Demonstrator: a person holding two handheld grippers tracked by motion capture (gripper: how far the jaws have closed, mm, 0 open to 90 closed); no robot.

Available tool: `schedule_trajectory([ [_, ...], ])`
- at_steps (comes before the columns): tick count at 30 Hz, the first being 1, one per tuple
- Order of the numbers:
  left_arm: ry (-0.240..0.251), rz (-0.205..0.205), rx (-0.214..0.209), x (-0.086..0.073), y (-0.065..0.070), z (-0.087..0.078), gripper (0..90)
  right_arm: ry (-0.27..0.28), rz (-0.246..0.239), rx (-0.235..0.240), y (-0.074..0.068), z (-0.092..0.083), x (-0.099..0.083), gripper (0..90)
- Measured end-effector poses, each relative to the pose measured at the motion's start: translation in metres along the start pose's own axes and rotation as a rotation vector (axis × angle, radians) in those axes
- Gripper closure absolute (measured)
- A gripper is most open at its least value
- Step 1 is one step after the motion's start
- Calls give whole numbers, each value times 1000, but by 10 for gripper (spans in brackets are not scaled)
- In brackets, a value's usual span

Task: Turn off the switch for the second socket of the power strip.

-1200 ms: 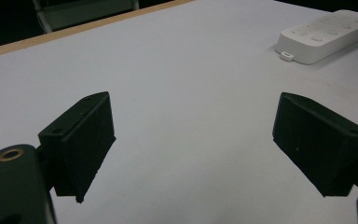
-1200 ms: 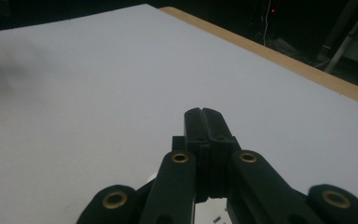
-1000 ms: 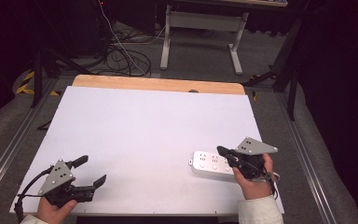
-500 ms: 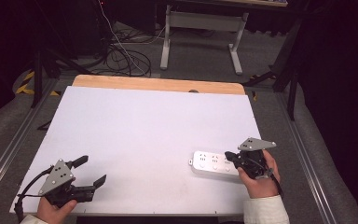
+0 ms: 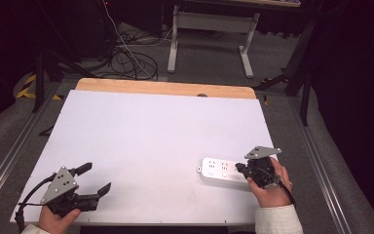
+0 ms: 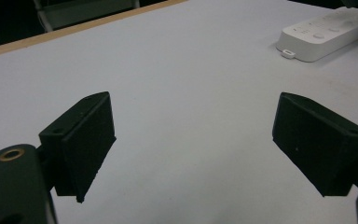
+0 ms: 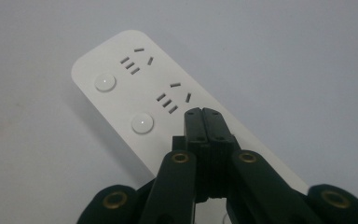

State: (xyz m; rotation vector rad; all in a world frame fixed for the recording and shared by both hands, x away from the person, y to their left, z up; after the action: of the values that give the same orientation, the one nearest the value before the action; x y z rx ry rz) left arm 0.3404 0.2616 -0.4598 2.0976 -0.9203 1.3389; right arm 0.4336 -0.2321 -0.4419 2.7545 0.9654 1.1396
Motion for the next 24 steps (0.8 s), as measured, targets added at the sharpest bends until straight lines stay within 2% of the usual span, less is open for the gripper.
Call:
schedule_trajectory([
  [10,-2,5,1,0,0,0,137,-55,-20,6,-3,6,-5,900],
  [24,-2,6,1,0,0,0,137,-78,-25,5,-6,8,-11,900],
])
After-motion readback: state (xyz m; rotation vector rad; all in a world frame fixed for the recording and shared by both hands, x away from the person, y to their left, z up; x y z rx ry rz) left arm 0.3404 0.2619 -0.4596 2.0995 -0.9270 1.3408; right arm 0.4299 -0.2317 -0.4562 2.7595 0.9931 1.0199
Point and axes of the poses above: each handheld gripper's, and its own axes: z roughly forward along the jaws, x roughly out of its top, y roughly to its right, the point moved 2 cm from there along z, roughly forward along the jaws, and after that the axes turned 11 degrees about -x, right-handed, at the moved point
